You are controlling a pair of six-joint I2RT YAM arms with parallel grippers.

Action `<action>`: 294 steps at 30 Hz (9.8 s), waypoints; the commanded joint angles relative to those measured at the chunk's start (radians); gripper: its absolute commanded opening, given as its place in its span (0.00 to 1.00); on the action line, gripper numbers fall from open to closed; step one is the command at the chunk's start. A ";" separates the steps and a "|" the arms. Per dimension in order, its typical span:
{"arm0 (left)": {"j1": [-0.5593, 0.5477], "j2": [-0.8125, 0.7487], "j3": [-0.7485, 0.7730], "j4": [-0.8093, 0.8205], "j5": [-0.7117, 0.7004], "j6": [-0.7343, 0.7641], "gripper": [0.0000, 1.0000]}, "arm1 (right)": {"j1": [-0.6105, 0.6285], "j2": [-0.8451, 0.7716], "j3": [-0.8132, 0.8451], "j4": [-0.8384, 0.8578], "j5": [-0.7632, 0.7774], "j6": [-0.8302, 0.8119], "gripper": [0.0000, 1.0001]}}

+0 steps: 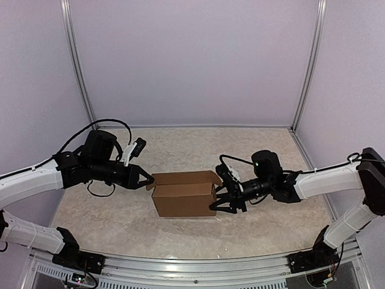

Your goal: Fold the paper box

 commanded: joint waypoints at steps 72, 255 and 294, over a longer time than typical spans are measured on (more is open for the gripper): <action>-0.278 0.260 -0.159 0.291 -0.582 -0.225 0.00 | 0.106 0.328 -0.345 0.920 0.556 0.093 0.15; -0.469 0.589 0.080 0.296 -1.017 -0.203 0.00 | 0.297 0.000 0.088 -0.105 1.211 0.364 0.00; -0.469 0.587 0.075 0.304 -1.005 -0.188 0.00 | 0.158 0.114 0.341 -0.446 0.903 0.836 0.00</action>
